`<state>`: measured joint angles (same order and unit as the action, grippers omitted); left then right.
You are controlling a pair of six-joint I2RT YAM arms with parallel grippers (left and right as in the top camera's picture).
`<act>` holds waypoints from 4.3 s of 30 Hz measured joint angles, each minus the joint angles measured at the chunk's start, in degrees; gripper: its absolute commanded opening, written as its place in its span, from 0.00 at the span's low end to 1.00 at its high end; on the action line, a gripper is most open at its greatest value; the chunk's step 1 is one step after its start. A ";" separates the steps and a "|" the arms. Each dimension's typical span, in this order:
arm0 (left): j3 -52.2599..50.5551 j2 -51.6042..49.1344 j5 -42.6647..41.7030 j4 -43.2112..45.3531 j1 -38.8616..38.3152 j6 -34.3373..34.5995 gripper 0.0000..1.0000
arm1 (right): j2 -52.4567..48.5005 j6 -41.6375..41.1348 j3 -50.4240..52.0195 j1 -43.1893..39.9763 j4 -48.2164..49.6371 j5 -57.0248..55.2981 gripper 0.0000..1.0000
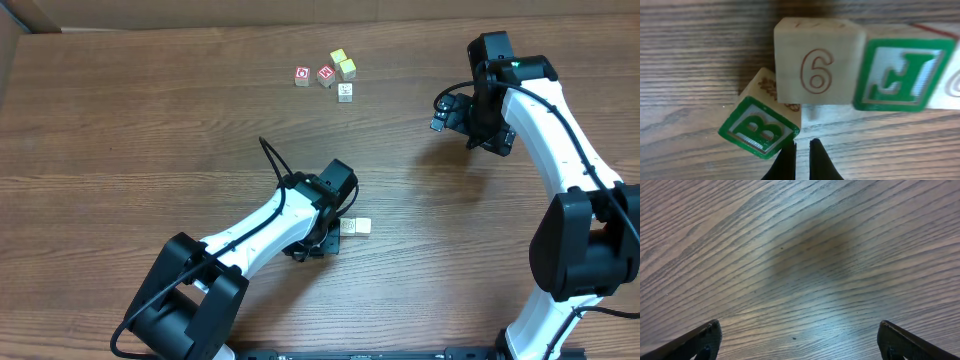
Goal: Flip 5 blocks
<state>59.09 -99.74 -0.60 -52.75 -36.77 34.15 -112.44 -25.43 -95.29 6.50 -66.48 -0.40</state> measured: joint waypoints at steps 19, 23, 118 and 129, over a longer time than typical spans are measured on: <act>4.74 0.00 3.06 -3.41 2.29 -4.35 0.04 | 0.00 0.02 0.00 0.00 0.00 0.00 1.00; 6.60 0.00 3.06 -4.20 2.38 -4.37 0.04 | 0.00 0.00 0.00 0.02 -0.02 0.00 1.00; 0.46 -0.15 4.02 3.39 10.91 -2.32 0.04 | 0.00 0.00 0.00 0.00 -0.02 0.00 1.00; 0.46 -0.15 2.99 3.78 10.91 -2.43 0.04 | 0.00 0.00 0.00 0.00 -0.04 0.00 1.00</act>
<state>59.55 -99.90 2.39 -48.97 -25.87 31.73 -112.44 -25.43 -95.29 6.50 -66.52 -0.40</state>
